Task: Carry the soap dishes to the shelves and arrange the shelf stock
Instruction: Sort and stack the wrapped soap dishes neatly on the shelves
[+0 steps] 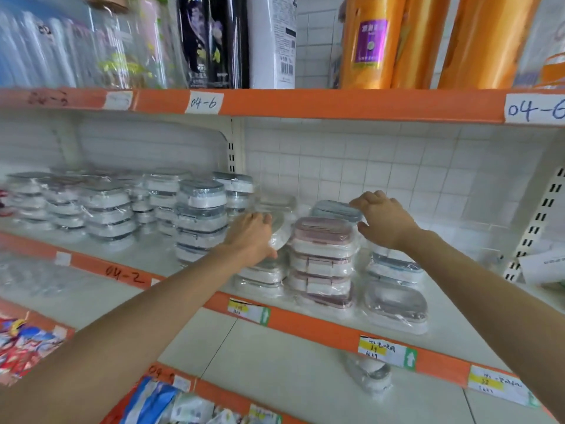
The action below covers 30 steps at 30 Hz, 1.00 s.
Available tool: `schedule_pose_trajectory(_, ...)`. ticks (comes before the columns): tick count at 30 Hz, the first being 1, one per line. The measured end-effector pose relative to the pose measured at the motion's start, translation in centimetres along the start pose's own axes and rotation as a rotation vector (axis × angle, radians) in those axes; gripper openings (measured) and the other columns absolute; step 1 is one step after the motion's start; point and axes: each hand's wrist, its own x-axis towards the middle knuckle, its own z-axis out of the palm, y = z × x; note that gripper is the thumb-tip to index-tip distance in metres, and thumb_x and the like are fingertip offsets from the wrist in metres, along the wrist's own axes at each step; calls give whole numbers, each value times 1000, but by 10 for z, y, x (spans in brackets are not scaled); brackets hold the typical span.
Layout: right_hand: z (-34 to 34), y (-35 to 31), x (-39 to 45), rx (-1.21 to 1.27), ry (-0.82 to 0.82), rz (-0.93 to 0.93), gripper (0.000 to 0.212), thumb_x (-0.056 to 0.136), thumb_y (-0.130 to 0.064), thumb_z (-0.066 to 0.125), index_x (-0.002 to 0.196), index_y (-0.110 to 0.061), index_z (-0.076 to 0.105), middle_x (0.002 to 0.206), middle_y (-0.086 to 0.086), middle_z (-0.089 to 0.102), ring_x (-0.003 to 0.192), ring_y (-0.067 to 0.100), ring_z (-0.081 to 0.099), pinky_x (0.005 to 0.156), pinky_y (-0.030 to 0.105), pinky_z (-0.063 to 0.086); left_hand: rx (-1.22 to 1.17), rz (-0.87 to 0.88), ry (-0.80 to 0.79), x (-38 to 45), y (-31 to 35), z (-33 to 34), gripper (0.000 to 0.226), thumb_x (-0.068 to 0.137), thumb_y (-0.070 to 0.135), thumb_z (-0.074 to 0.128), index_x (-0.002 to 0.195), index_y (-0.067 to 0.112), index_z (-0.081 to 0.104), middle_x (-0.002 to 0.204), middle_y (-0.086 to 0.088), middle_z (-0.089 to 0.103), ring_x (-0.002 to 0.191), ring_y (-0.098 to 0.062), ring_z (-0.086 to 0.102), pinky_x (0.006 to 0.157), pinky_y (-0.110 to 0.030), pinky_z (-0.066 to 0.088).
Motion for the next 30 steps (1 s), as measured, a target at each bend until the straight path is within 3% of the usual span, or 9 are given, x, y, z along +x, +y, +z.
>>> schedule_pose_trajectory(6, 0, -24, -4, 1, -31, 146, 54, 93, -20, 48, 145, -14, 33, 142, 6, 39, 130, 24, 32, 104, 36, 29, 7, 16, 69, 24, -28, 18, 84, 89, 49, 60, 146, -1, 25, 146, -18, 37, 133, -32, 34, 109, -36, 30)
schedule_pose_trajectory(11, 9, -40, -26, 3, -59, 236, 53, 94, -20, 49, 144, -15, 34, 143, 5, 39, 131, 24, 31, 104, 36, 28, 33, 157, -84, 36, -32, 47, 82, 86, 48, 64, 142, -3, 34, 138, -19, 45, 128, -32, 41, 103, -36, 36)
schedule_pose_trajectory(14, 12, -40, -46, 4, -52, 303, 52, 93, -20, 50, 143, -16, 37, 142, 4, 40, 131, 23, 31, 105, 36, 28, -6, 203, -84, 46, -28, 53, 84, 81, 51, 67, 141, 1, 36, 137, -15, 46, 128, -30, 40, 107, -36, 34)
schedule_pose_trajectory(20, 12, -33, -90, -23, -67, 400, 50, 94, -22, 50, 142, -14, 39, 143, 5, 40, 132, 25, 31, 104, 39, 29, -36, 256, -31, 34, -25, 55, 97, 80, 50, 68, 148, -2, 20, 156, -19, 19, 144, -32, 19, 116, -38, 21)
schedule_pose_trajectory(26, 33, -43, -130, 57, -113, 362, 49, 94, -24, 51, 140, -14, 40, 141, 6, 43, 130, 25, 35, 103, 36, 32, 20, 291, 209, -17, -11, 61, 58, 88, 35, 63, 131, 4, 38, 133, -13, 39, 124, -28, 34, 99, -35, 33)
schedule_pose_trajectory(30, 55, -60, -163, 154, -191, 289, 48, 94, -25, 52, 139, -14, 41, 140, 5, 43, 132, 23, 35, 103, 32, 31, -13, 433, 183, -58, 12, 72, 38, 89, 29, 57, 119, 7, 49, 121, -11, 49, 116, -29, 43, 95, -36, 33)
